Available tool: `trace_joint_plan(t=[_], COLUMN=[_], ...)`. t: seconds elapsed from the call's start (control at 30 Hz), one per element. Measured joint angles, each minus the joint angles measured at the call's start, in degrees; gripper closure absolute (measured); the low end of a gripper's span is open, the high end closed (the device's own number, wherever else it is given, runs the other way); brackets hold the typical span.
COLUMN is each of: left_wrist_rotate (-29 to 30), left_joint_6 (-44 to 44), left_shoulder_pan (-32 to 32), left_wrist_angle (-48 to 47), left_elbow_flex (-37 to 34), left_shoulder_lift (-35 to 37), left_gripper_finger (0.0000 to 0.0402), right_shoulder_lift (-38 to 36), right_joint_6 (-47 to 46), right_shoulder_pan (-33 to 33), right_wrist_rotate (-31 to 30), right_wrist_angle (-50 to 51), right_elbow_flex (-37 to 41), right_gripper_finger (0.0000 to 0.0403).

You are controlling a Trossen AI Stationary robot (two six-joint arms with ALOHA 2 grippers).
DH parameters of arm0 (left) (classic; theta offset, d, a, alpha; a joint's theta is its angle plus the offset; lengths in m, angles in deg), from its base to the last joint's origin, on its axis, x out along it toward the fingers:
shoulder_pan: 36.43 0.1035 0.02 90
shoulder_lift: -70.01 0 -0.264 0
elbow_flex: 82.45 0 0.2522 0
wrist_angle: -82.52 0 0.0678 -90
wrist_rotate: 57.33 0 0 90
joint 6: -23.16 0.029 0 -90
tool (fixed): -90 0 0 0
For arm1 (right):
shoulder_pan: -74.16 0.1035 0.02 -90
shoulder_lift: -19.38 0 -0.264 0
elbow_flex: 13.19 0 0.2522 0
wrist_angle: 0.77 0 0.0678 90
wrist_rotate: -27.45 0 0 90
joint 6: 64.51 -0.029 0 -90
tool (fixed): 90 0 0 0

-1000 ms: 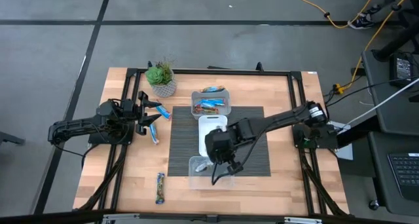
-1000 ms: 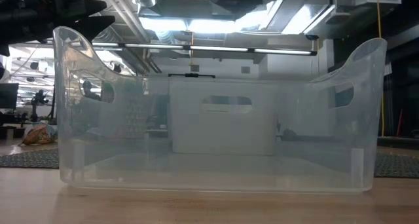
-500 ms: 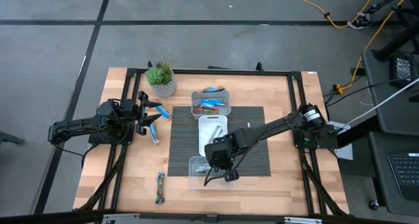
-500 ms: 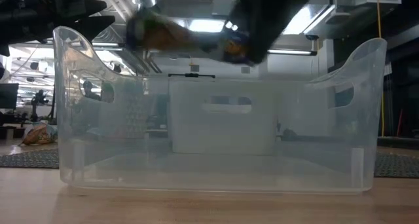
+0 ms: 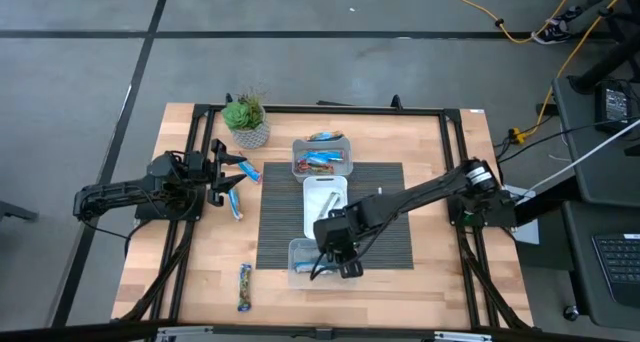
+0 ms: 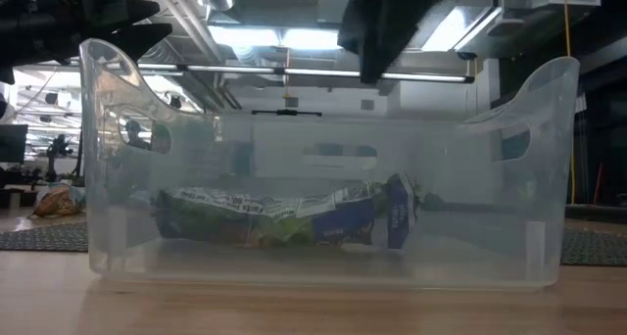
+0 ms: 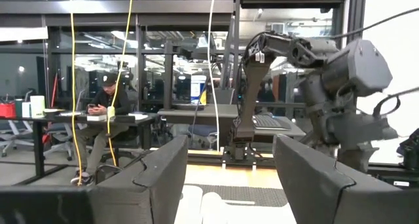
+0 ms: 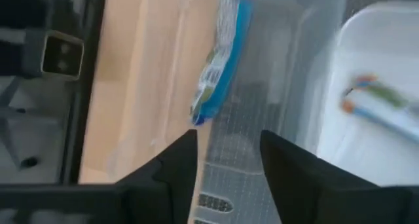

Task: Pick and place Granola Bars by type
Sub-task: Put the blue granola bar into the transparent bin

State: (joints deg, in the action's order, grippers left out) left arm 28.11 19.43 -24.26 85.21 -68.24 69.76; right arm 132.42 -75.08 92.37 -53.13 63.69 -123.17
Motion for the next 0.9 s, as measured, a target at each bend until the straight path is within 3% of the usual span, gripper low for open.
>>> trace_joint_plan(t=[0.17, 0.33, 0.43, 0.7, 0.9], left_wrist_rotate=[0.0, 0.0, 0.0, 0.6, 3.9], left_joint_6=[0.0, 0.0, 0.0, 0.0, -6.0], left_shoulder_pan=[0.0, 0.0, 0.0, 0.0, 0.0], left_wrist_angle=[0.0, 0.0, 0.0, 0.2, 4.1], left_elbow_flex=[0.0, 0.0, 0.0, 0.0, 0.0], left_shoulder_lift=[0.0, 0.0, 0.0, 0.0, 0.0], left_gripper_finger=[0.0185, 0.0183, 0.0183, 0.0183, 0.0185], right_shoulder_lift=[-2.0, -6.5, -8.6, -11.0, -16.0], right_joint_6=[-1.3, -3.0, -3.1, -7.2, -10.1], right_shoulder_pan=[0.6, 2.1, 2.9, 2.2, -0.6], right_wrist_rotate=[-12.0, -27.8, -33.7, -38.1, -40.4], right_wrist_angle=[1.9, 1.6, 1.9, 6.6, 6.5], right_elbow_flex=[-3.1, -3.4, -3.4, -2.7, 5.7], right_gripper_finger=[0.0222, 0.023, 0.0234, 0.0234, 0.0234])
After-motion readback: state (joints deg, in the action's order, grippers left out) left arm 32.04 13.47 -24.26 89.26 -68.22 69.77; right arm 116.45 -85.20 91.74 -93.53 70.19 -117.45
